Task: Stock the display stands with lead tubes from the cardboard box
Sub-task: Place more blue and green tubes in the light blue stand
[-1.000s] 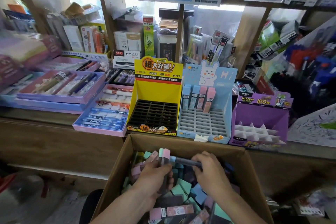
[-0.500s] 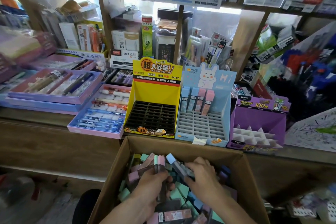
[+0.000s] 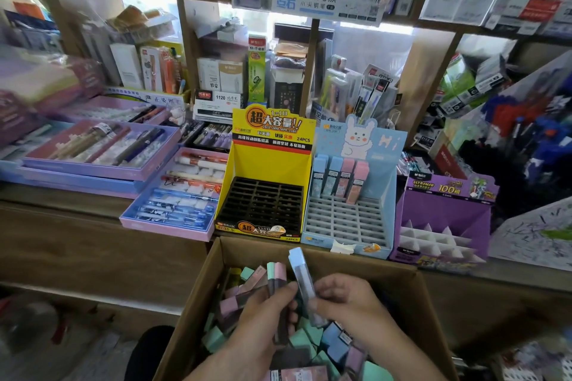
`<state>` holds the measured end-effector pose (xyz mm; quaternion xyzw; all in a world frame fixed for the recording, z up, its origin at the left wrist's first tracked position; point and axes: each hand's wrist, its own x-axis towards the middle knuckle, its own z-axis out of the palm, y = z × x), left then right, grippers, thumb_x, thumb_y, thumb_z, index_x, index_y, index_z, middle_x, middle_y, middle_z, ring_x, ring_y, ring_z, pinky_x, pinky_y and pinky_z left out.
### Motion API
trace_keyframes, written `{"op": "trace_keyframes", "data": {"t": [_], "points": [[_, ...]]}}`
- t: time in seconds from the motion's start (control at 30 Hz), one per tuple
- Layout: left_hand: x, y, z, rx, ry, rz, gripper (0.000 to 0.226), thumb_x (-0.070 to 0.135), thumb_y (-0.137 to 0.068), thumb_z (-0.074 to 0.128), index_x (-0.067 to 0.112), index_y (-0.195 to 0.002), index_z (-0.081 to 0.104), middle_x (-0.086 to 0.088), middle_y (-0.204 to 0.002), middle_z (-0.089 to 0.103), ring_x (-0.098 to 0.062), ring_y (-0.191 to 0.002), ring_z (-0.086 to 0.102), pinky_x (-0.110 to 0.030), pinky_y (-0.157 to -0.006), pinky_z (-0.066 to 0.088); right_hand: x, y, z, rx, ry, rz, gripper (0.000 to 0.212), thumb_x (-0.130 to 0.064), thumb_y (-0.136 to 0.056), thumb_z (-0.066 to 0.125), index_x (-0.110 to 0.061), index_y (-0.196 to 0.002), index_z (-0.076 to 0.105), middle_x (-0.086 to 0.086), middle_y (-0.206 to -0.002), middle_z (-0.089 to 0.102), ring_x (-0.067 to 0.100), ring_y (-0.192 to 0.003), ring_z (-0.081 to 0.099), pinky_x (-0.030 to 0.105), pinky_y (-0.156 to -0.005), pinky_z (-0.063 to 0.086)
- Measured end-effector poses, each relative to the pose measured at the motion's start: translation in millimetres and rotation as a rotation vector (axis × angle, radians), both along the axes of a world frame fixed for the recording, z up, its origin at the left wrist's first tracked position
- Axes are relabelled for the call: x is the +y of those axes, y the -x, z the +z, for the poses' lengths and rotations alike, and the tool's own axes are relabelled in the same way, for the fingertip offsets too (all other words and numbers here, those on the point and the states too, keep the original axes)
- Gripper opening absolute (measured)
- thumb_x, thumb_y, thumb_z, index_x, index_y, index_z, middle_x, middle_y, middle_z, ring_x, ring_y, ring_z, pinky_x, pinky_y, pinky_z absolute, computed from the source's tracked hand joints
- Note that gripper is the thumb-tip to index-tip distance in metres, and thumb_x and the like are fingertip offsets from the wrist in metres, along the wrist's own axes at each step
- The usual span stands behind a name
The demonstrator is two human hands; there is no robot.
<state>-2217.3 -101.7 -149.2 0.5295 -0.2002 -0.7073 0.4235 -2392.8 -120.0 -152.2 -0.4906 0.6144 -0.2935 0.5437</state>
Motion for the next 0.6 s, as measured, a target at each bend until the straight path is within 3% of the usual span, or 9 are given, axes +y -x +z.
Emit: {"op": "trace_keyframes", "data": {"t": [0.07,0.13,0.2,0.27,0.33,0.43,0.53,0.6], "points": [[1,2,4,0.047,0.068,-0.017,0.024,0.023,-0.092,0.073,0.005,-0.108,0.070,-0.008,-0.075,0.069,-0.020,-0.063,0.064,-0.031,-0.056,0.051,2,-1,3,-0.074,-0.021,0.024,0.031,-0.013,-0.073,0.092,-0.010,-0.099,0.076,0.007,-0.092,0.079,0.018,-0.088,0.075,0.032,-0.081,0.060],[1,4,6,0.104,0.118,-0.040,0.025,0.024,-0.092,0.072,0.012,-0.115,0.070,-0.014,-0.101,0.077,-0.030,-0.089,0.075,-0.045,-0.081,0.060,5,-5,7,-0.102,-0.032,0.063,0.045,-0.024,-0.061,0.095,-0.012,-0.100,0.077,0.009,-0.095,0.079,0.022,-0.092,0.075,0.038,-0.088,0.060],[2,5,7,0.105,0.161,-0.021,0.021,0.019,-0.093,0.070,0.014,-0.113,0.072,-0.018,-0.109,0.076,-0.036,-0.100,0.074,-0.054,-0.091,0.058,8,-8,9,-0.150,-0.032,0.076,0.056,-0.028,-0.055,0.095,-0.009,-0.104,0.076,0.012,-0.099,0.079,0.027,-0.098,0.075,0.044,-0.095,0.058],[0,5,5,0.077,0.192,0.019,0.018,0.013,-0.095,0.067,0.018,-0.110,0.074,-0.016,-0.106,0.077,-0.032,-0.099,0.075,-0.049,-0.089,0.058,10,-11,10,-0.206,-0.022,0.063,0.054,-0.025,-0.062,0.093,-0.006,-0.108,0.075,0.016,-0.105,0.078,0.034,-0.107,0.073,0.048,-0.100,0.056],[-1,5,4,0.046,0.229,0.029,0.023,0.010,-0.096,0.065,0.017,-0.117,0.070,-0.014,-0.105,0.078,-0.030,-0.098,0.075,-0.045,-0.086,0.059,11,-11,14,-0.223,-0.033,0.047,0.034,-0.023,-0.078,0.087,-0.012,-0.109,0.078,0.014,-0.108,0.078,0.030,-0.104,0.074,0.042,-0.093,0.057],[-3,3,4,-0.032,0.239,0.046,0.018,0.012,-0.094,0.068,0.018,-0.111,0.069,-0.006,-0.092,0.080,-0.020,-0.083,0.078,-0.026,-0.062,0.060,10,-9,20,-0.232,-0.049,0.015,0.015,-0.021,-0.091,0.078,-0.018,-0.105,0.080,0.012,-0.109,0.078,0.024,-0.099,0.074,0.040,-0.087,0.058],[-5,0,3,-0.129,0.264,0.027,0.017,0.018,-0.093,0.070,0.010,-0.108,0.069,-0.013,-0.077,0.075,-0.028,-0.065,0.072,-0.031,-0.057,0.056,8,-3,28,-0.207,0.020,-0.013,0.012,-0.018,-0.091,0.077,-0.012,-0.101,0.080,0.012,-0.103,0.079,0.028,-0.100,0.076,0.046,-0.093,0.060],[-7,-3,4,-0.160,0.259,0.020,0.018,0.021,-0.092,0.071,0.009,-0.105,0.068,-0.018,-0.067,0.068,-0.028,-0.054,0.064,-0.031,-0.052,0.051,5,3,35,-0.178,0.074,-0.035,0.010,-0.018,-0.093,0.075,-0.011,-0.100,0.079,0.008,-0.096,0.080,0.018,-0.087,0.075,0.031,-0.078,0.060]]}}
